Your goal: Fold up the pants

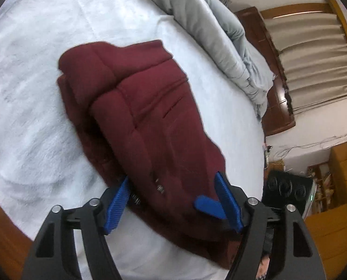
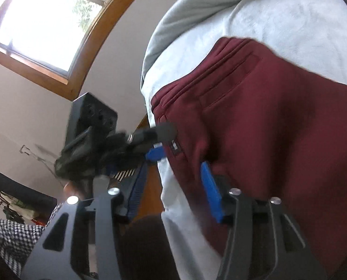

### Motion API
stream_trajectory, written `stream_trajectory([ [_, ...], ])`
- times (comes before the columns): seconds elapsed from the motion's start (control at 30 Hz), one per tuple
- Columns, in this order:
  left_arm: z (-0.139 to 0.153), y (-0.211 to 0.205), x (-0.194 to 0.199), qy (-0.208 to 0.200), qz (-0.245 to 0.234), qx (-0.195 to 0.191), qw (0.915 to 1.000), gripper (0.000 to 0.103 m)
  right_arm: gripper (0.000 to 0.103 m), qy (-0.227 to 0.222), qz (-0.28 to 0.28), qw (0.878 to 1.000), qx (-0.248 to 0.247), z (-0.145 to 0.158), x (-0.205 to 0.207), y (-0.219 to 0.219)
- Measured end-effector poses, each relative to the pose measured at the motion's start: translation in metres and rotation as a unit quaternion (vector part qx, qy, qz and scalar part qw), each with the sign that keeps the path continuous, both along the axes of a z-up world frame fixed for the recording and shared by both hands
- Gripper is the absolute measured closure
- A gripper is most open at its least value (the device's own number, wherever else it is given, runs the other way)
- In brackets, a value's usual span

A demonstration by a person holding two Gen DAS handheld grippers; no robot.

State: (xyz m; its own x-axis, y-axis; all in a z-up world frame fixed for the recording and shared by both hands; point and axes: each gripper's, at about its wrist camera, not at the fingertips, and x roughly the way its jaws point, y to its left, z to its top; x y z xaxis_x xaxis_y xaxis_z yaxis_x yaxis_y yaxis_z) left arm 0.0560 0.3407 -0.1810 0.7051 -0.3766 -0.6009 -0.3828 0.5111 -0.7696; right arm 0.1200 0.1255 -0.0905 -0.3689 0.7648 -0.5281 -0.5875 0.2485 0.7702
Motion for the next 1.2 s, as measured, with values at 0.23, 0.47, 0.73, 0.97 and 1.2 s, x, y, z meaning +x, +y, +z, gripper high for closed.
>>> stream_trajectory([
  [0.23,-0.004,-0.004,0.017,0.021,-0.003,0.022,0.9995,0.076,0.053,-0.009,-0.093,0.996,0.008,0.024,-0.012,-0.120],
  [0.47,0.022,-0.014,-0.010,0.036,0.010,0.117,0.9924,0.092,0.052,0.020,-0.226,0.974,-0.027,0.022,-0.041,-0.262],
  [0.73,0.013,-0.020,-0.011,0.073,-0.021,0.146,0.9863,0.075,0.051,0.062,-0.366,0.922,-0.113,-0.009,-0.072,-0.393],
  [0.97,0.039,-0.118,-0.024,0.069,-0.081,0.137,0.9849,0.047,0.048,0.073,-0.476,0.869,-0.115,-0.005,-0.087,-0.490],
  [1.2,0.044,-0.243,0.009,0.042,-0.211,0.121,0.9690,0.047,0.048,0.082,-0.599,0.781,-0.157,0.005,-0.114,-0.608],
])
